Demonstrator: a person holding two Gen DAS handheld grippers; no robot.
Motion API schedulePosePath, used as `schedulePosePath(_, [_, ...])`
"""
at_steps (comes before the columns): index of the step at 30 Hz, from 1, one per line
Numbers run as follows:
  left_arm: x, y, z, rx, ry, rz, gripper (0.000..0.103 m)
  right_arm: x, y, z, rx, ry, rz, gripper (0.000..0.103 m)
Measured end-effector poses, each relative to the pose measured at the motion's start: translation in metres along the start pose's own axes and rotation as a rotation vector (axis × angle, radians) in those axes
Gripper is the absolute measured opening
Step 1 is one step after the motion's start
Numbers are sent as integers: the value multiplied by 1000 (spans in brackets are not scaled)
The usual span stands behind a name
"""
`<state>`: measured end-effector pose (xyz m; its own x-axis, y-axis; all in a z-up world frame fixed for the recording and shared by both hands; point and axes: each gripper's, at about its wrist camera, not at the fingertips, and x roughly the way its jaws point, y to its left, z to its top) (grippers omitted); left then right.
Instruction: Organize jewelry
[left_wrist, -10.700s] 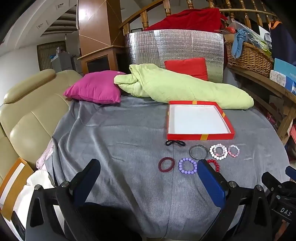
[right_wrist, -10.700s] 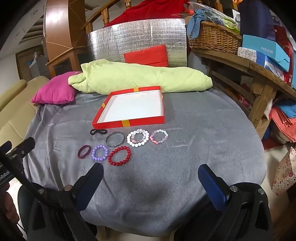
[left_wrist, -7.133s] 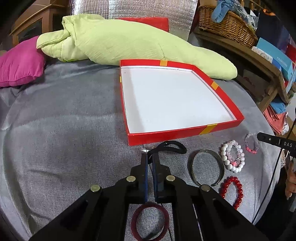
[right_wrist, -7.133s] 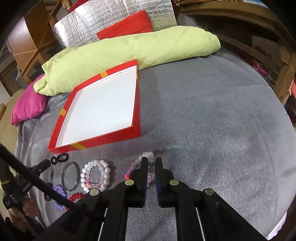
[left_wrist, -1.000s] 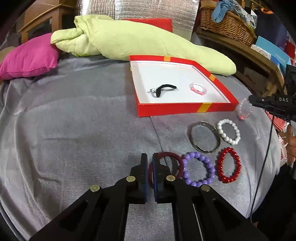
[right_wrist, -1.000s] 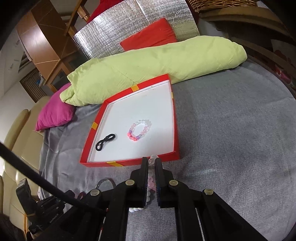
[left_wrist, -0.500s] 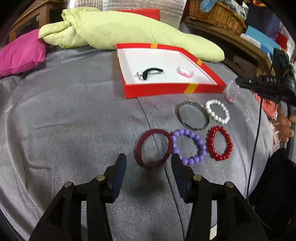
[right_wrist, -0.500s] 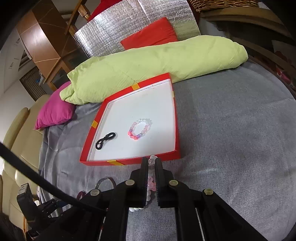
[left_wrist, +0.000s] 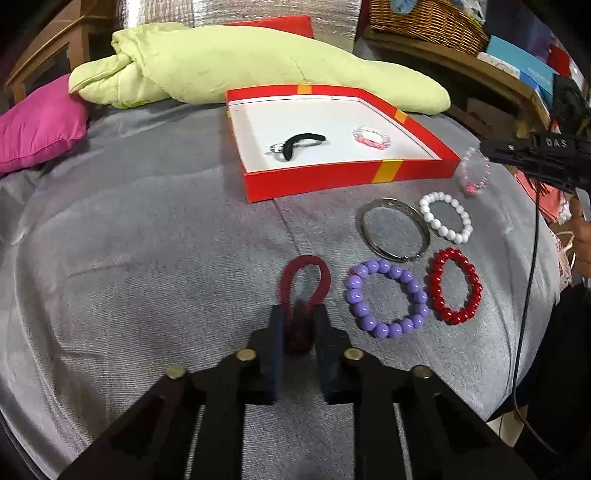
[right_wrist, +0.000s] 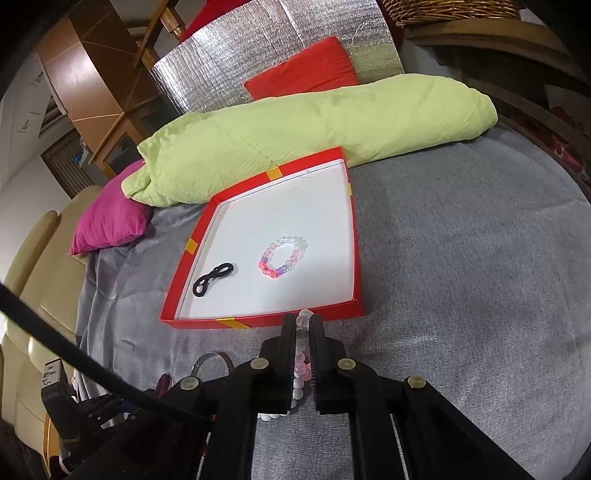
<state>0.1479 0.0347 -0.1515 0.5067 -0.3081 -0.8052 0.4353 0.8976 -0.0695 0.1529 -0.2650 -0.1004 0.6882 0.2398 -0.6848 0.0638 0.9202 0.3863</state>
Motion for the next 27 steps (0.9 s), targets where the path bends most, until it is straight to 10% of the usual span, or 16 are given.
schedulePosePath(27, [-19,-29,70,-17,-254,-40,8,0,35,35,-18,-101,111,8])
